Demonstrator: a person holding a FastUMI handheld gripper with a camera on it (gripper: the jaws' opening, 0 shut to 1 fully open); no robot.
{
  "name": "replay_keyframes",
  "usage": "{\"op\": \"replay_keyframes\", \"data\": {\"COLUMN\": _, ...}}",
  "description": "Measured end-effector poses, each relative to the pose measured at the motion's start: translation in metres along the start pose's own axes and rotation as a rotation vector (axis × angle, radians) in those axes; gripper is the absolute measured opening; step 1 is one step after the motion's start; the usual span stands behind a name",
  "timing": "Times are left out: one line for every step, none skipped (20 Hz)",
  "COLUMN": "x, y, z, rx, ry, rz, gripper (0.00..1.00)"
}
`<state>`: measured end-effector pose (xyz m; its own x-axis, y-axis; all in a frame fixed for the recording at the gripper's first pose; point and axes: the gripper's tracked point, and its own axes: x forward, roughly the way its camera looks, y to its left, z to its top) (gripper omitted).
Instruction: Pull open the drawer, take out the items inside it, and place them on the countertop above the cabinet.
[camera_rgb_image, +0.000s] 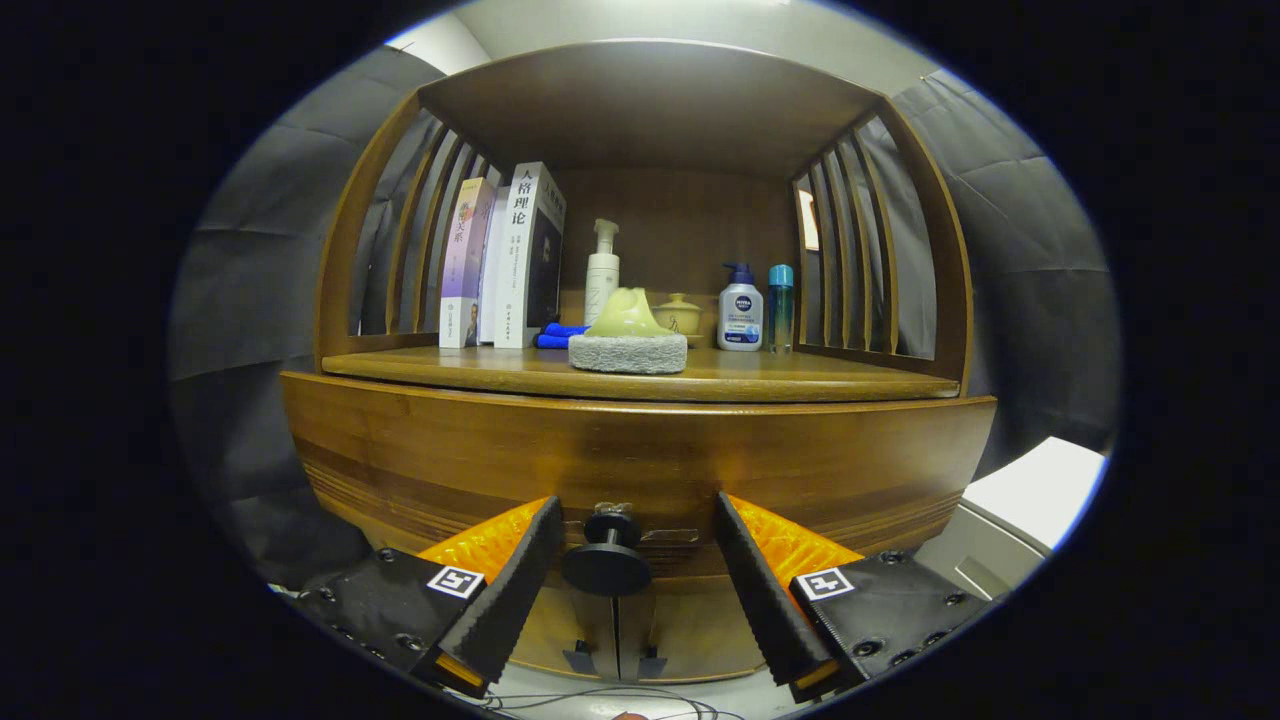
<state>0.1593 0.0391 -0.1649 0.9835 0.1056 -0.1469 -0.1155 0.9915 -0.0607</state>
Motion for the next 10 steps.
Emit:
{"op": "replay_keyframes", "data": {"x": 0.003, "y": 0.0, "z": 0.0, "rx": 0.002, "ry": -0.001, "rz": 0.001, "gripper": 0.97}}
{"op": "replay_keyframes", "data": {"x": 0.006, "y": 0.0, "z": 0.001, "rx": 0.003, "ry": -0.001, "rz": 0.002, "gripper": 0.97}}
{"op": "replay_keyframes", "data": {"x": 0.009, "y": 0.0, "z": 0.001, "rx": 0.002, "ry": 0.001, "rz": 0.002, "gripper": 0.97}}
{"op": "replay_keyframes", "data": {"x": 0.012, "y": -0.001, "z": 0.002, "rx": 0.002, "ry": 0.003, "rz": 0.002, "gripper": 0.97}}
{"op": "replay_keyframes", "data": {"x": 0.015, "y": -0.001, "z": 0.002, "rx": 0.001, "ry": 0.004, "rz": 0.002, "gripper": 0.97}}
{"op": "replay_keyframes", "data": {"x": 0.018, "y": -0.001, "z": 0.002, "rx": 0.002, "ry": 0.006, "rz": 0.003, "gripper": 0.97}}
{"op": "replay_keyframes", "data": {"x": 0.02, "y": -0.001, "z": 0.003, "rx": 0.004, "ry": 0.007, "rz": 0.004, "gripper": 0.98}}
{"op": "replay_keyframes", "data": {"x": 0.023, "y": -0.001, "z": 0.003, "rx": 0.006, "ry": 0.009, "rz": 0.005, "gripper": 0.98}}
{"op": "replay_keyframes", "data": {"x": 0.024, "y": -0.001, "z": 0.003, "rx": 0.011, "ry": 0.01, "rz": 0.005, "gripper": 0.98}}
{"op": "replay_keyframes", "data": {"x": 0.025, "y": -0.001, "z": 0.004, "rx": 0.017, "ry": 0.005, "rz": 0.004, "gripper": 0.98}}
